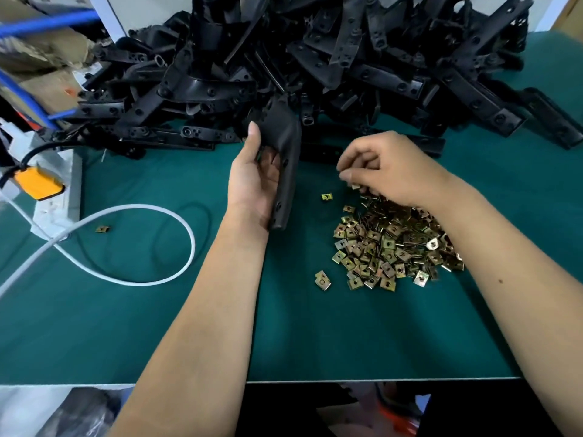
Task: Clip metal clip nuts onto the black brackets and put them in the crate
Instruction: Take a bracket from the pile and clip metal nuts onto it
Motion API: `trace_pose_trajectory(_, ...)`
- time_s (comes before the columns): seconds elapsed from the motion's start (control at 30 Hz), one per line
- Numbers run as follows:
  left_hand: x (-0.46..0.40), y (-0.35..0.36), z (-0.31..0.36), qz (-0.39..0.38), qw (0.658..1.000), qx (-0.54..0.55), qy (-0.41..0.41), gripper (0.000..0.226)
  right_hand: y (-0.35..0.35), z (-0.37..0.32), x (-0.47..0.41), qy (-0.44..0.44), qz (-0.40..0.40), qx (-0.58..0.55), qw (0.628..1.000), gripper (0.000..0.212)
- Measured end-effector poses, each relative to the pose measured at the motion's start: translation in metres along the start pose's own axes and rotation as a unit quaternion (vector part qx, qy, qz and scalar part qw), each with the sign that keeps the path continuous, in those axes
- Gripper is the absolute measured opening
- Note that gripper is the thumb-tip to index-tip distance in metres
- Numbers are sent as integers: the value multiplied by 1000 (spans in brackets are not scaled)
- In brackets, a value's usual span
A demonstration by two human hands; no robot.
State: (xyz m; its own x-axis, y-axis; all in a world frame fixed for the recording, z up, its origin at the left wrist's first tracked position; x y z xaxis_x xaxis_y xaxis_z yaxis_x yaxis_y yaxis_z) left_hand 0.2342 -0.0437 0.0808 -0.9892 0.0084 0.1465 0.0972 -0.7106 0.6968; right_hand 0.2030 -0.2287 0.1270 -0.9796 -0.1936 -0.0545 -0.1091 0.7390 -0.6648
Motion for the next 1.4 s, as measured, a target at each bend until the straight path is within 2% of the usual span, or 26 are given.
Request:
trace_pose_trajectory(0.1,-2,6,-5,-22,994,-103,1,33,-10,15,2,3,53,-66,996,12)
trace_pose_trajectory(0.27,-9,17,-14,-67,983,-173,-8,15,-17,22,6,10,95,-119,988,21)
trace_pose_trajectory(0.37,-9,23,-2,-107,971,-213,32,9,-21,29,8,31,112,-157,981,19)
trace_pose_trajectory(0.43,-8,26,14,-127,969,-200,73,13,-22,30,7,34,106,-194,975,15)
trace_pose_trajectory(0.53,-1,32,39,-158,967,-149,133,12,-21,26,7,25,85,-242,966,22)
trace_pose_trajectory(0.73,3,19,70,-52,965,-121,228,22,-14,15,8,7,56,-285,957,24)
trace_pose_trajectory(0.77,3,16,74,-33,954,-162,249,24,-13,15,8,9,57,-286,957,22)
trace_pose_trajectory(0.83,4,15,78,-21,913,-289,287,30,-12,16,8,20,63,-291,955,17)
trace_pose_trajectory(0.93,11,35,59,-108,835,-447,301,46,-11,20,7,36,72,-305,949,11)
trace_pose_trajectory(1.1,30,67,15,-230,736,-553,316,61,-13,25,8,55,132,-308,941,11)
trace_pose_trajectory(1.23,30,68,8,-251,710,-581,307,81,-21,26,9,48,199,-275,939,12)
trace_pose_trajectory(1.4,29,66,11,-248,704,-592,303,88,-10,21,8,51,178,-315,931,14)
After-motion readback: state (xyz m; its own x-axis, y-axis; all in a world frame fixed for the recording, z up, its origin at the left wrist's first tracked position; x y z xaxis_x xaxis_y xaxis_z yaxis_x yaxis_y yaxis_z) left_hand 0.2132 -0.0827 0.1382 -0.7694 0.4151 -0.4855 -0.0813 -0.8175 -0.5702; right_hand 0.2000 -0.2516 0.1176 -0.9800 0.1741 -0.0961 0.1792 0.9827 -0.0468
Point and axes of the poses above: each hand's wrist, its own x-axis away from the middle knuckle, its own y-axis out of the palm, z = x × y, the point moved 9 cm from there along -x, towards the middle knuckle, and after that the axes turned 6 degrees about y, right-handed, at the moved point
